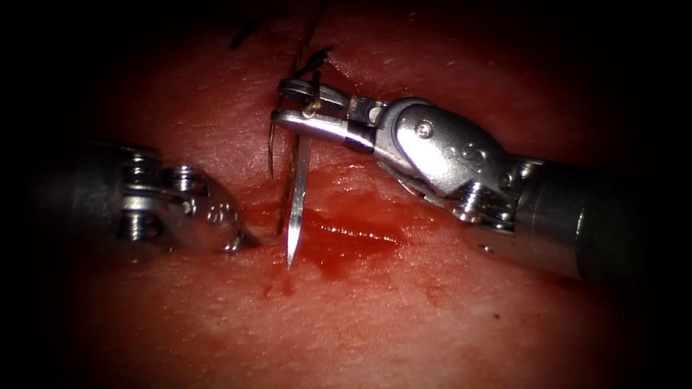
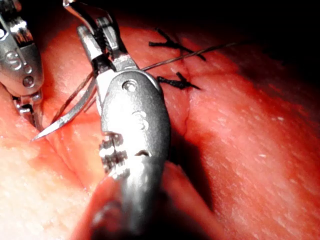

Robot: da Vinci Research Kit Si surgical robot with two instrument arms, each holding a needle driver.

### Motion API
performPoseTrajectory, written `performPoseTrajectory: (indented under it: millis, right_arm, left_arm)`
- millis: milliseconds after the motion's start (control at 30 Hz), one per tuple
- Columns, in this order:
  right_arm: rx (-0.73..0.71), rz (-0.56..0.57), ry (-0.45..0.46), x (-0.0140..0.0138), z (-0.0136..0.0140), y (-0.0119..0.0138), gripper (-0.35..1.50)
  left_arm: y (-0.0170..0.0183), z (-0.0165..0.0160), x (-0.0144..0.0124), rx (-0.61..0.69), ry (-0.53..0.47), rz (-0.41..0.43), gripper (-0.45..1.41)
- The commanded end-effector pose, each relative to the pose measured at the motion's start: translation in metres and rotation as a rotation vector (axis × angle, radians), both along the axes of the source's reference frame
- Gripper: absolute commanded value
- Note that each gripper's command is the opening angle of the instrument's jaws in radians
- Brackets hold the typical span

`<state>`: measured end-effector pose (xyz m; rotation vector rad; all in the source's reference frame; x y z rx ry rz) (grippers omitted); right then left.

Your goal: Wound Closure

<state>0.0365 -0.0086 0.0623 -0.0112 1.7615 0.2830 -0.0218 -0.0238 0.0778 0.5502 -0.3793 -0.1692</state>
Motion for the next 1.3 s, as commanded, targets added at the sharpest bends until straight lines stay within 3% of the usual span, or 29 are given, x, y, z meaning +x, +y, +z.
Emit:
performPoseTrajectory:
  millis: [33, 333, 833, 1300]
  right_arm:
    - [-0.018, 0.005, -0.003, 0.0008, 0.0007, 0.0008, -0.35]
    - [-0.106, -0.013, 0.019, 0.002, 0.0023, -0.0008, -0.35]
    - [-0.146, 0.035, 0.027, 0.0028, 0.0014, -0.0004, -0.35]
    - [-0.19, 0.143, 0.089, 0.0019, 0.0008, -0.0038, -0.35]
  left_arm:
    - [0.0, 0.0003, -0.0007, 0.0, -0.002, 0.0, -0.2]
    - [-0.0004, -0.0008, -0.0009, 0.004, -0.017, -0.013, -0.1]
    - [-0.0012, -0.0032, -0.0015, 0.011, -0.058, -0.045, 0.0]
    - [-0.001, -0.0038, -0.0003, 0.003, -0.099, -0.066, 0.02]
